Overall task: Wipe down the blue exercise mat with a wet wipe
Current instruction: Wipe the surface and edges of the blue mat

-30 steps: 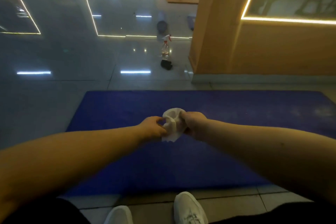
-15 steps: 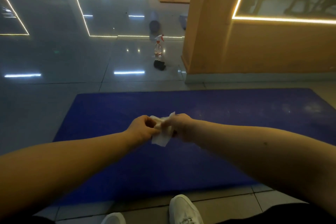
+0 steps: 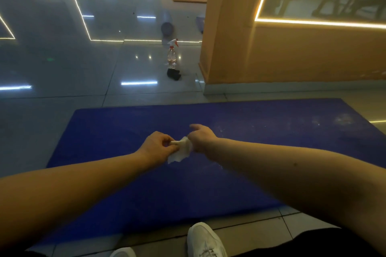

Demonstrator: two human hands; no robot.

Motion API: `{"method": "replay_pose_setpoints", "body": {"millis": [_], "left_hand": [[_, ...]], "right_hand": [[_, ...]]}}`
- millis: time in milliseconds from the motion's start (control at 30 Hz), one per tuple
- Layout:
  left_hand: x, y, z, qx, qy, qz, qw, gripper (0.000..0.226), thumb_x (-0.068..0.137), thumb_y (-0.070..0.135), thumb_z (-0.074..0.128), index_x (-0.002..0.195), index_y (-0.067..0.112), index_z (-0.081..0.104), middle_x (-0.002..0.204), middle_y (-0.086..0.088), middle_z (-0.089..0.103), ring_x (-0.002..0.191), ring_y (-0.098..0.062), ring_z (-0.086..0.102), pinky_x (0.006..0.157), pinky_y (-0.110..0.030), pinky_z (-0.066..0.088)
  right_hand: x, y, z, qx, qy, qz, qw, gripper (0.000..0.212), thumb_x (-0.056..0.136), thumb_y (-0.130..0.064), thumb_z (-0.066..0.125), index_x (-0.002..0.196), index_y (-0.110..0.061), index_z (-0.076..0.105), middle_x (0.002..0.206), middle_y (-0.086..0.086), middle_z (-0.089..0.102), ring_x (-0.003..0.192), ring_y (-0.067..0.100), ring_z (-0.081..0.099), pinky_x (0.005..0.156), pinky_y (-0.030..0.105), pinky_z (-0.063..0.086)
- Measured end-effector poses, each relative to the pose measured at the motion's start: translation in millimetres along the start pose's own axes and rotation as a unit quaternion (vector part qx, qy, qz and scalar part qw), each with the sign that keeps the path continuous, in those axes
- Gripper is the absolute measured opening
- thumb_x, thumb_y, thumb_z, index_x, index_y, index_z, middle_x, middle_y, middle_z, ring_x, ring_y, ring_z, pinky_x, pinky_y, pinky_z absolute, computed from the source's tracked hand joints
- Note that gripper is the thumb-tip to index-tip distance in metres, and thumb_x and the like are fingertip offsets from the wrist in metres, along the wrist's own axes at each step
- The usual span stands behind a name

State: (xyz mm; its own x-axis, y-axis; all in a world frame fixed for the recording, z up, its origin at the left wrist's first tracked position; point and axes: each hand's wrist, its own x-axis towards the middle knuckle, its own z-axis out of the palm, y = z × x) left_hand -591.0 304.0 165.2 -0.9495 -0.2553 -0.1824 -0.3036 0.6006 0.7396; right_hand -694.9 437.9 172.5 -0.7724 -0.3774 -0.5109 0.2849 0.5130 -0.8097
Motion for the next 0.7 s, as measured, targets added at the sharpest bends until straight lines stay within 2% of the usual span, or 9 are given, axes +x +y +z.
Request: {"method": "replay_pose_setpoints", "body": {"millis": [100, 167, 233, 300, 367, 433, 567, 633, 700], "left_hand": [[2, 4, -1, -0.016, -0.009, -0.021, 1.0, 0.009, 0.099, 0.029, 0.061, 0.093, 0.023, 0.063, 0.09, 0.001, 0.066, 0.083, -0.013, 0.064, 0.066, -0.02, 0.046], [5, 9, -4, -0.02, 0.0, -0.025, 0.999, 0.013, 0.1, 0.031, 0.058, 0.096, 0.018, 0.062, 0.091, -0.002, 0.066, 0.083, -0.016, 0.065, 0.066, -0.022, 0.049], [8, 14, -6, -0.014, 0.011, -0.025, 1.0, 0.015, 0.099, 0.03, 0.059, 0.098, 0.015, 0.062, 0.091, -0.004, 0.066, 0.082, -0.018, 0.065, 0.066, -0.024, 0.051], [9, 23, -6, -0.009, 0.02, -0.026, 0.999, 0.014, 0.098, 0.029, 0.061, 0.096, 0.015, 0.062, 0.09, -0.005, 0.066, 0.08, -0.018, 0.065, 0.065, -0.024, 0.051], [9, 32, -6, -0.014, 0.026, -0.025, 0.999, 0.018, 0.098, 0.033, 0.062, 0.093, 0.016, 0.062, 0.088, -0.005, 0.067, 0.079, -0.017, 0.064, 0.066, -0.026, 0.052], [8, 44, -7, -0.011, 0.029, -0.013, 0.999, 0.021, 0.098, 0.038, 0.061, 0.087, 0.02, 0.06, 0.084, -0.003, 0.064, 0.077, -0.015, 0.062, 0.063, -0.025, 0.048], [7, 51, -13, -0.024, 0.035, 0.009, 0.999, 0.019, 0.097, 0.038, 0.063, 0.095, 0.019, 0.061, 0.088, -0.001, 0.063, 0.08, -0.011, 0.061, 0.066, -0.024, 0.047], [4, 43, -15, -0.017, 0.028, 0.009, 0.999, 0.018, 0.098, 0.036, 0.063, 0.098, 0.018, 0.061, 0.09, 0.001, 0.063, 0.079, -0.009, 0.06, 0.063, -0.021, 0.043], [-2, 29, -10, -0.013, -0.006, -0.002, 1.0, 0.014, 0.098, 0.032, 0.064, 0.099, 0.018, 0.063, 0.092, 0.0, 0.065, 0.082, -0.011, 0.063, 0.064, -0.021, 0.046]], "right_hand": [[-8, -6, -5, 0.008, -0.116, -0.063, 0.991, 0.068, 0.091, 0.01, 0.045, 0.152, -0.019, 0.042, 0.156, 0.007, 0.04, 0.143, 0.029, 0.039, 0.117, 0.046, 0.037], [-12, -8, -9, -0.03, -0.173, -0.07, 0.982, 0.064, 0.089, 0.009, 0.054, 0.148, -0.016, 0.047, 0.147, 0.007, 0.051, 0.136, 0.027, 0.048, 0.115, 0.047, 0.04], [-17, -6, -11, -0.095, -0.159, -0.072, 0.98, 0.056, 0.087, 0.0, 0.067, 0.14, -0.015, 0.055, 0.131, 0.007, 0.062, 0.12, 0.024, 0.061, 0.105, 0.045, 0.051], [-25, -4, -16, -0.123, -0.116, -0.074, 0.983, 0.043, 0.088, -0.013, 0.074, 0.13, -0.015, 0.063, 0.114, 0.005, 0.069, 0.098, 0.015, 0.068, 0.084, 0.031, 0.059], [-35, -6, -24, -0.103, -0.076, -0.068, 0.989, 0.034, 0.091, -0.016, 0.072, 0.125, -0.013, 0.065, 0.106, 0.007, 0.07, 0.081, 0.012, 0.067, 0.063, 0.021, 0.054], [-43, -12, -32, -0.048, -0.054, -0.049, 0.996, 0.027, 0.094, -0.011, 0.069, 0.12, -0.01, 0.066, 0.106, 0.012, 0.069, 0.08, 0.016, 0.067, 0.058, 0.022, 0.054], [-54, -29, -44, 0.166, -0.139, 0.02, 0.976, 0.019, 0.1, -0.003, 0.055, 0.118, 0.001, 0.06, 0.115, 0.019, 0.062, 0.103, 0.025, 0.065, 0.083, 0.033, 0.062], [-54, -30, -46, 0.167, -0.184, 0.041, 0.968, 0.023, 0.101, -0.003, 0.054, 0.122, 0.004, 0.059, 0.12, 0.02, 0.065, 0.108, 0.024, 0.067, 0.096, 0.037, 0.057], [-51, -17, -42, 0.122, -0.206, 0.06, 0.969, 0.025, 0.099, 0.0, 0.056, 0.123, 0.002, 0.061, 0.124, 0.022, 0.066, 0.109, 0.028, 0.071, 0.092, 0.035, 0.059]]}}
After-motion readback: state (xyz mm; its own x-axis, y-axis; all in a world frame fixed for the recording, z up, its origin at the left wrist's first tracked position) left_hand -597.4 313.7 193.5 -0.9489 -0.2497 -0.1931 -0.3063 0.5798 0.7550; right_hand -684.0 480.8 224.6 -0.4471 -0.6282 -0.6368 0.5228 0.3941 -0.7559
